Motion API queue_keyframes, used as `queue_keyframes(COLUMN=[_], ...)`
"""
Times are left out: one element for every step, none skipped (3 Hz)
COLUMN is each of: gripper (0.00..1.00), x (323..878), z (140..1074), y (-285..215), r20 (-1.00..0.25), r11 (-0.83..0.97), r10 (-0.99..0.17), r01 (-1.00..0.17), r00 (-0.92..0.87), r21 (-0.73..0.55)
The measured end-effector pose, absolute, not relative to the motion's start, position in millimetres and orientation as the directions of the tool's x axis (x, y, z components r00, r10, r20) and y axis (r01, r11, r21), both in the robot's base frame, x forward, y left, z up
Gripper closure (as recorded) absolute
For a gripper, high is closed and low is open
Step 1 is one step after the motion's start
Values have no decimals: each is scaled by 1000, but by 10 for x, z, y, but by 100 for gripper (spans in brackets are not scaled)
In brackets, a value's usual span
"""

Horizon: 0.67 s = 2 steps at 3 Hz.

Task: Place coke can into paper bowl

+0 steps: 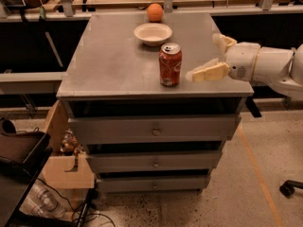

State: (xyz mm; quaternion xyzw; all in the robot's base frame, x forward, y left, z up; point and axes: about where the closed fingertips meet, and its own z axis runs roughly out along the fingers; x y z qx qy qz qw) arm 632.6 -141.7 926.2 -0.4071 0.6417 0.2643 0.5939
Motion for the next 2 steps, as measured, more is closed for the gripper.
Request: queue_keyframes(gripper=[0,0], x=[6533,6655], z=[8957,8869], y=[-1385,-1300], r20=[-996,-998], r11=[535,525], r10=[-88,-58], r01=[-844,-851], r00=[-3,-22], r21=[-44,-12])
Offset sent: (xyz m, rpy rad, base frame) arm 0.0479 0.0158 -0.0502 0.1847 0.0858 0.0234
